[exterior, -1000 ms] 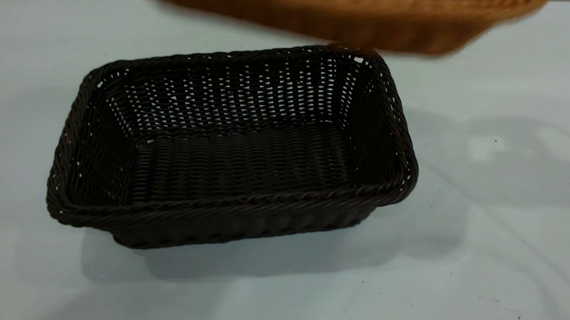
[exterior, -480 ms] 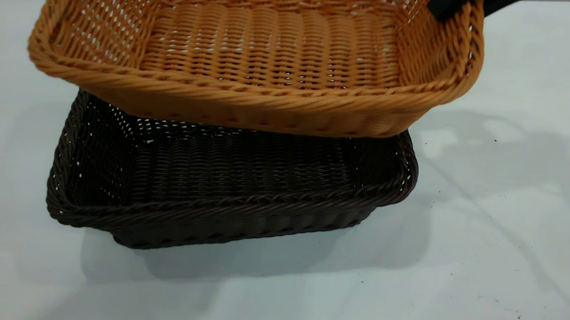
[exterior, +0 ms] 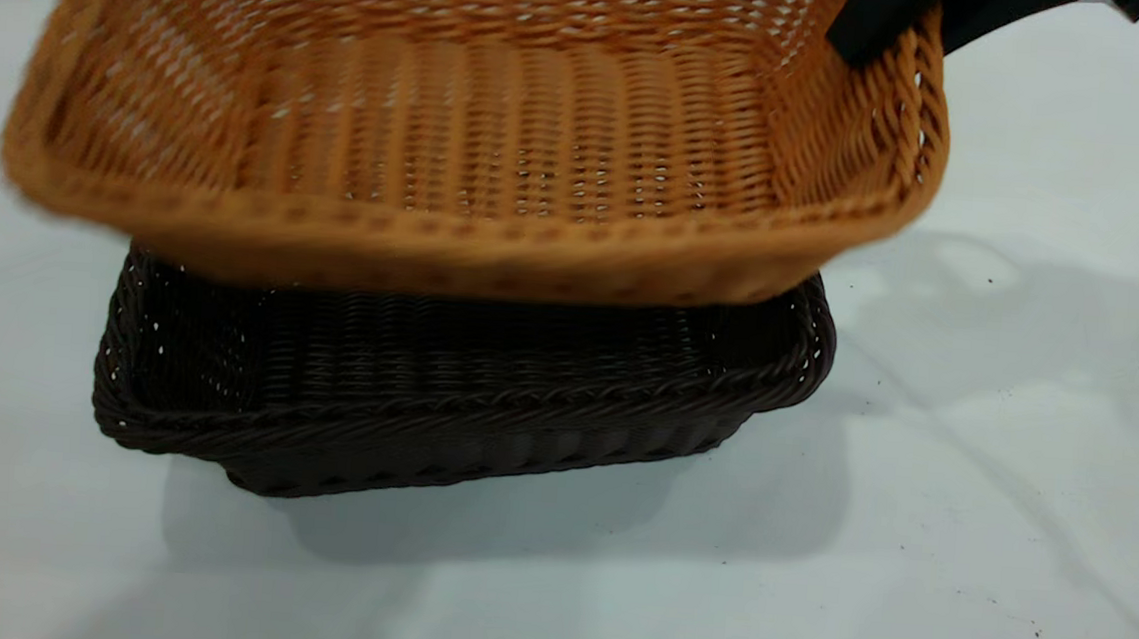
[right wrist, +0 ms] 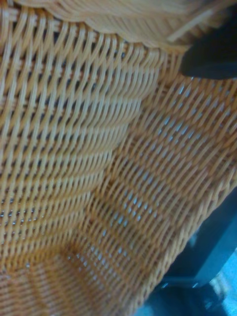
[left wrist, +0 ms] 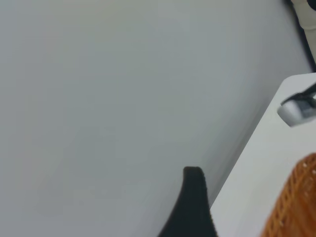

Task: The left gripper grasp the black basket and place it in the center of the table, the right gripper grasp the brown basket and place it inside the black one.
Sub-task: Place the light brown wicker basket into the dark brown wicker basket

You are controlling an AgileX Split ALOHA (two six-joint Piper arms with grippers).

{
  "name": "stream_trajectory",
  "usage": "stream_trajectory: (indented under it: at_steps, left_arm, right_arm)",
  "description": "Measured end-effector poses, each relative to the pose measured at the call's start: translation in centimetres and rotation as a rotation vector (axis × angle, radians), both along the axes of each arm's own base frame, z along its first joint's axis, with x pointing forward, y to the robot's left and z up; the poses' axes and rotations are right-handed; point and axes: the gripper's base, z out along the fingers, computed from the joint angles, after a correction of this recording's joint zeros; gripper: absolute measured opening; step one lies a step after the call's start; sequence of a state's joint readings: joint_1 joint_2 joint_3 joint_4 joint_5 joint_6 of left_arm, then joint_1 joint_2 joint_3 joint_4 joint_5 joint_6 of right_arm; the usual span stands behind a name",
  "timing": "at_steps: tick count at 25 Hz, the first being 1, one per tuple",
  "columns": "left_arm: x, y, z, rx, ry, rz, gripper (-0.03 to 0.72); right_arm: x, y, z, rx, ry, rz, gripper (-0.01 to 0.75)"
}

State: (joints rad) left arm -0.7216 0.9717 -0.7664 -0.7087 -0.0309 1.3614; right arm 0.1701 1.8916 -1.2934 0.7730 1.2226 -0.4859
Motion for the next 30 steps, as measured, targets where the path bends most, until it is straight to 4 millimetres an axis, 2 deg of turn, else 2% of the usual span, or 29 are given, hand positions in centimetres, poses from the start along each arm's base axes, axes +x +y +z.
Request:
stream_trajectory:
  at_steps: [6, 21, 30]
  left_arm:
    - [0.0, 0.0, 0.0, -0.005, 0.005, 0.001, 0.545]
    - [-0.1, 0.0, -0.1, 0.001, 0.014, -0.007, 0.545]
    - [-0.1, 0.0, -0.1, 0.002, 0.015, -0.008, 0.545]
  right_arm:
    - [-0.9, 1.9, -0.1, -0.023, -0.010, 0.084, 0.118]
    - [-0.7, 1.9, -0.1, -0.023, -0.002, 0.056, 0.118]
    - [0.0, 2.4, -3.0, 0.008, 0.095, 0.008, 0.117]
